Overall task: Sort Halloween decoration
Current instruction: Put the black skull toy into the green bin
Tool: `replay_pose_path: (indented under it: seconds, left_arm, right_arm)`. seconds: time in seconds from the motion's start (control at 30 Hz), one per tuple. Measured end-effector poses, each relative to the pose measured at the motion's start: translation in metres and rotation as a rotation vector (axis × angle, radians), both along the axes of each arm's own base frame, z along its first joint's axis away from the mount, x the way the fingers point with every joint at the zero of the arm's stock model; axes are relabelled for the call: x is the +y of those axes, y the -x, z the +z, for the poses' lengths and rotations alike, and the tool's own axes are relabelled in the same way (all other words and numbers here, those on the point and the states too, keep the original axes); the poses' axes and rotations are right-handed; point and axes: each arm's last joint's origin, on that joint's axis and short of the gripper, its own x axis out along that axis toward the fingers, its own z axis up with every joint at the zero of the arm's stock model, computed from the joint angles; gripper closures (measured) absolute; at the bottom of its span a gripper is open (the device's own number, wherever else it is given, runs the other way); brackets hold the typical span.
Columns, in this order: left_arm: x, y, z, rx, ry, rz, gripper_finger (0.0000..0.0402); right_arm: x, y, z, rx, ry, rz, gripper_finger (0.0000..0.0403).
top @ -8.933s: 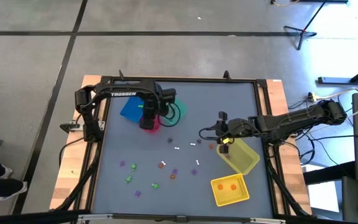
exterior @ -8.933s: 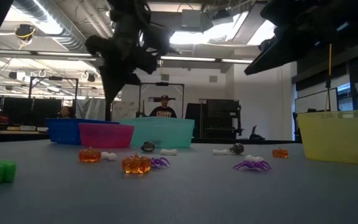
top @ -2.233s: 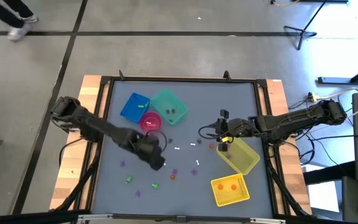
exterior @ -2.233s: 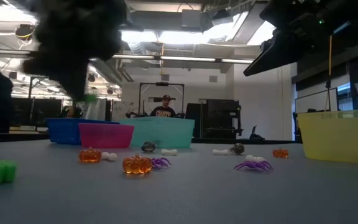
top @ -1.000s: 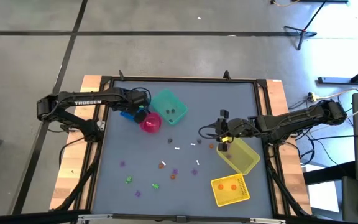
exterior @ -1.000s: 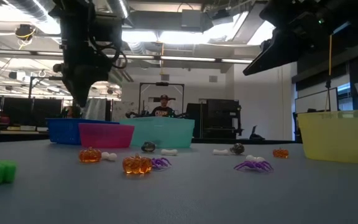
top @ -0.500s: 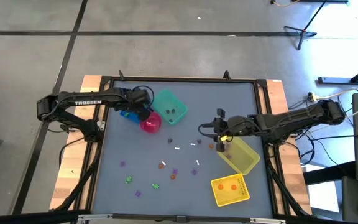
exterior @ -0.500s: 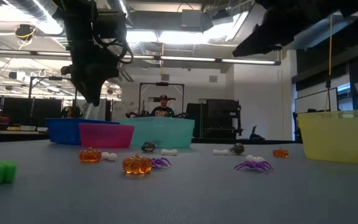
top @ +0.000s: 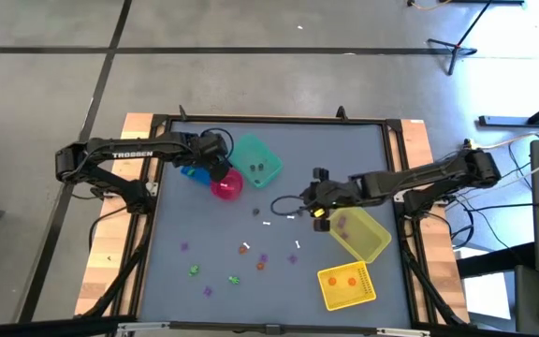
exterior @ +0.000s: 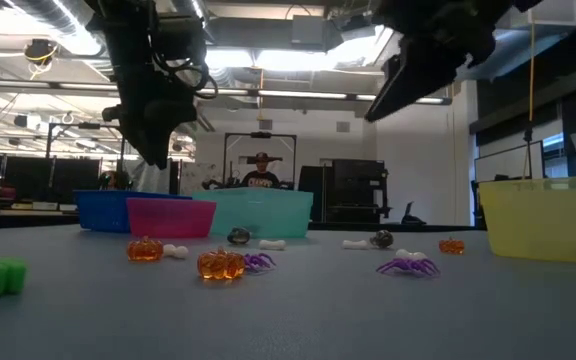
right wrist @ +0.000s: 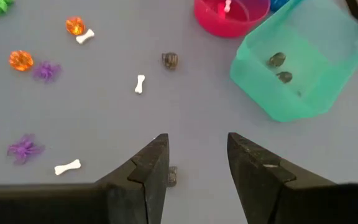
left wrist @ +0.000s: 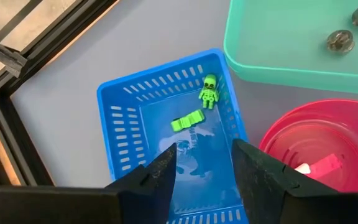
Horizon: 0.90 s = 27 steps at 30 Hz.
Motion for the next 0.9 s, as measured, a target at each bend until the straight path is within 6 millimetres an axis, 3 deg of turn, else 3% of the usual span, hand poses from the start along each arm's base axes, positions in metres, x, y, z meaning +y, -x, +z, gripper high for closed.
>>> replay_pose_path:
  seconds: [0.3, 0.63, 0.9]
  left_arm:
    - [-0.005, -0.002, 0.000, 0.000, 0.001, -0.022, 0.0262]
    - [-0.009, -0.004, 0.000, -0.002, 0.002, -0.037, 0.0262]
    - [-0.009, -0.004, 0.000, -0.009, 0.000, -0.033, 0.0262]
  right_arm:
    - [0.003, -0.012, -0.026, 0.098, -0.032, 0.009, 0.0242]
    - [-0.011, -0.025, -0.062, 0.239, -0.256, -0.110, 0.0242]
    - [-0.014, -0.031, -0.084, 0.304, -0.259, -0.116, 0.0242]
